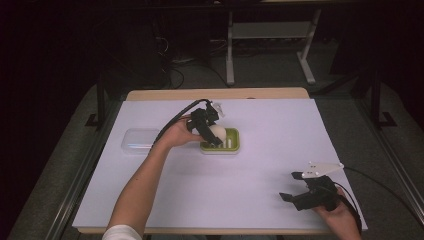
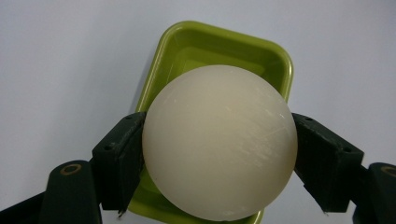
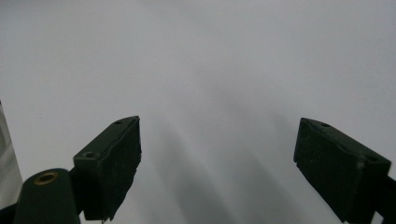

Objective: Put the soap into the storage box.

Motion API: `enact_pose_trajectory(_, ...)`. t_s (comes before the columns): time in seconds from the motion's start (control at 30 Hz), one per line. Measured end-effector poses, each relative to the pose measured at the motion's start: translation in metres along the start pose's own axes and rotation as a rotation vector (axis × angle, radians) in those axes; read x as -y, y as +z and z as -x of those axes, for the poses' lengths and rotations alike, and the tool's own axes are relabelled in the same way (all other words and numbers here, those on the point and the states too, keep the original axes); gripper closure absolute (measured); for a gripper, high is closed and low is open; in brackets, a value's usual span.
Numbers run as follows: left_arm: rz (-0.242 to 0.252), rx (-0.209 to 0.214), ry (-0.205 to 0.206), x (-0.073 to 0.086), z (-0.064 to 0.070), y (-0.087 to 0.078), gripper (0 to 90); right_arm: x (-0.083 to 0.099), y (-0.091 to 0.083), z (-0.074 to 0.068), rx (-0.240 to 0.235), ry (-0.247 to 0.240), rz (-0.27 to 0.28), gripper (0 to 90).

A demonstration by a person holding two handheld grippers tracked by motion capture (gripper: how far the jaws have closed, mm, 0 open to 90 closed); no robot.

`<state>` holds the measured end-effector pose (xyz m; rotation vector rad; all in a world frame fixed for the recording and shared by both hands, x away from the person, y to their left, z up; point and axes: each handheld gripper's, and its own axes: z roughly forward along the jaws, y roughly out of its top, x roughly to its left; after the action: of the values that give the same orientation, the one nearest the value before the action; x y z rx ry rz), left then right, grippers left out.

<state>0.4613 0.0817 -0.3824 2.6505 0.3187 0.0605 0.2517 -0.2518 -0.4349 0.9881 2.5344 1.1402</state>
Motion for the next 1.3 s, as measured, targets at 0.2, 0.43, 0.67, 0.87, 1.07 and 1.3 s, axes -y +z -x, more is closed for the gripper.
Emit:
enact_pose_trajectory(0.2, -0.008, -0.005, -0.004, -0.001, -0.001, 0.006, 23.8, 0.0, 0.001, 0.0, -0.003, -0.003, -0.002, 14.2)
enact_pose_trajectory(0.43, -0.009, -0.005, 0.001, -0.002, -0.001, 0.011, 23.8, 0.001, 0.002, 0.001, -0.007, -0.01, -0.002, 14.2)
enact_pose_trajectory(0.67, -0.017, -0.002, -0.01, -0.002, -0.002, 0.015, 23.8, 0.0, 0.002, 0.0, -0.012, -0.001, -0.007, 14.2)
enact_pose_trajectory(0.87, -0.023, -0.001, -0.005, -0.002, -0.003, 0.018, 23.8, 0.0, 0.003, 0.001, -0.013, -0.005, -0.008, 14.2)
enact_pose_trajectory(1.07, -0.011, -0.002, -0.007, -0.002, -0.004, 0.017, 23.8, 0.0, 0.003, 0.0, -0.016, -0.008, -0.009, 14.2)
enact_pose_trajectory(1.3, 0.076, -0.019, 0.02, -0.008, -0.003, -0.007, 38.4, 0.0, 0.005, -0.001, -0.024, -0.007, -0.013, 14.2)
